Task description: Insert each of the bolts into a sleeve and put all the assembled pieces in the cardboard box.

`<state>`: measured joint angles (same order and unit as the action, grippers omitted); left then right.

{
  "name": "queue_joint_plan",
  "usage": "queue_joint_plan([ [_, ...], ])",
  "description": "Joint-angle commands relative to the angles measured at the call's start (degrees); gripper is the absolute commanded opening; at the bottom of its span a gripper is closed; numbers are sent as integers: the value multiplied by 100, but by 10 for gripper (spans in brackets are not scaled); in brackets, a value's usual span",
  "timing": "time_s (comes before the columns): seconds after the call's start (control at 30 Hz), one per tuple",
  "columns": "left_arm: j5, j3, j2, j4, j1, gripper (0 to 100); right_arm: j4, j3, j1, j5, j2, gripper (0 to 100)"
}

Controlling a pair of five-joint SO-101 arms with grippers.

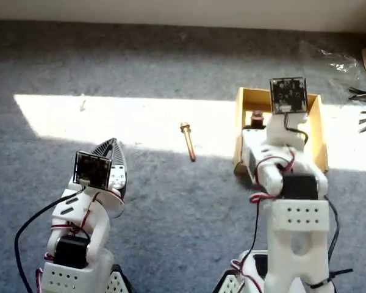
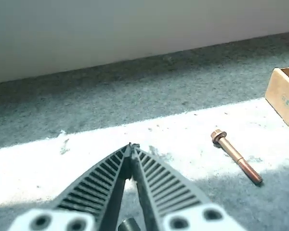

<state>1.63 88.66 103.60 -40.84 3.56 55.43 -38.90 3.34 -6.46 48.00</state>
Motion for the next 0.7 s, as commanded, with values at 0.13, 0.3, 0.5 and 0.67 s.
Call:
queue_joint_plan([
  [0.13, 0, -286, 40, -220, -444, 5, 154, 1516, -514, -88, -1692, 5],
  [0.3, 0, -259, 40, -360, -708, 5, 154, 1938, -664, -440, -2730, 5],
  [0.5, 0, -295, 40, -554, -1103, 5, 145, 2703, -1086, -527, -3899, 5],
  [0.67, 0, -233, 40, -580, -1244, 5, 154, 3336, -1253, -941, -4936, 5],
])
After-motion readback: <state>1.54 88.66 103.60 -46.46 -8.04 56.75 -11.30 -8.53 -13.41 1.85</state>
